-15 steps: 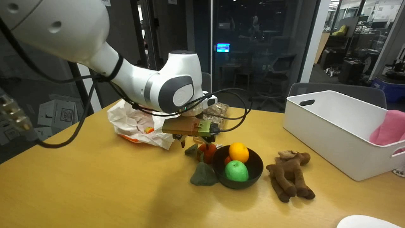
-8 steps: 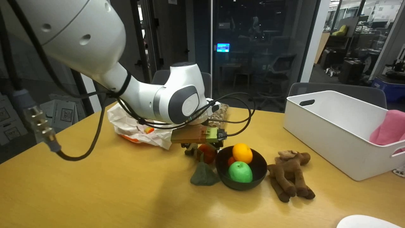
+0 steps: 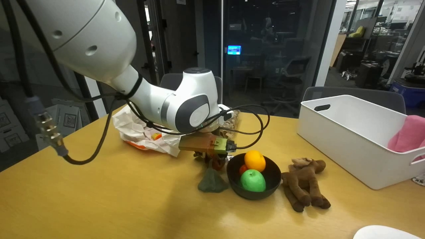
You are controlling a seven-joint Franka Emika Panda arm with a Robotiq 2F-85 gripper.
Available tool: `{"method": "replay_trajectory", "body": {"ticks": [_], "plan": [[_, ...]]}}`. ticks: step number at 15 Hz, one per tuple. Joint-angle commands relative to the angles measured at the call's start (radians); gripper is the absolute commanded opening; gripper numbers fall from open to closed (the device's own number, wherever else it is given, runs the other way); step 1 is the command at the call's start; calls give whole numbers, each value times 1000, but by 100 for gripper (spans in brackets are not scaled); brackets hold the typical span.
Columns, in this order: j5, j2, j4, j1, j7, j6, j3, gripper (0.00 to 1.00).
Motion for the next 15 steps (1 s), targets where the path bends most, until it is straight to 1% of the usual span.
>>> {"method": "replay_trajectory", "body": {"ticks": [1,3,4,5,6,7,8,10,11,13,15], "plan": [[91,-2,12,-34,-51,24,33,19],[121,-3,16,-42,-62,24,38,7],[124,-5,17,-43,-62,22,37,4],[127,-7,19,-44,-61,19,36,6],[130,-18,17,-43,-59,15,37,7],[131,-39,10,-38,-48,9,39,4],[137,-77,-4,-31,-49,-2,47,6],[166,-155,-31,-18,-76,-32,74,7],[180,-200,-46,-5,-99,-54,91,7],[243,-268,-53,28,-177,-117,115,7],[250,-328,-59,82,-229,-187,120,7]]}}
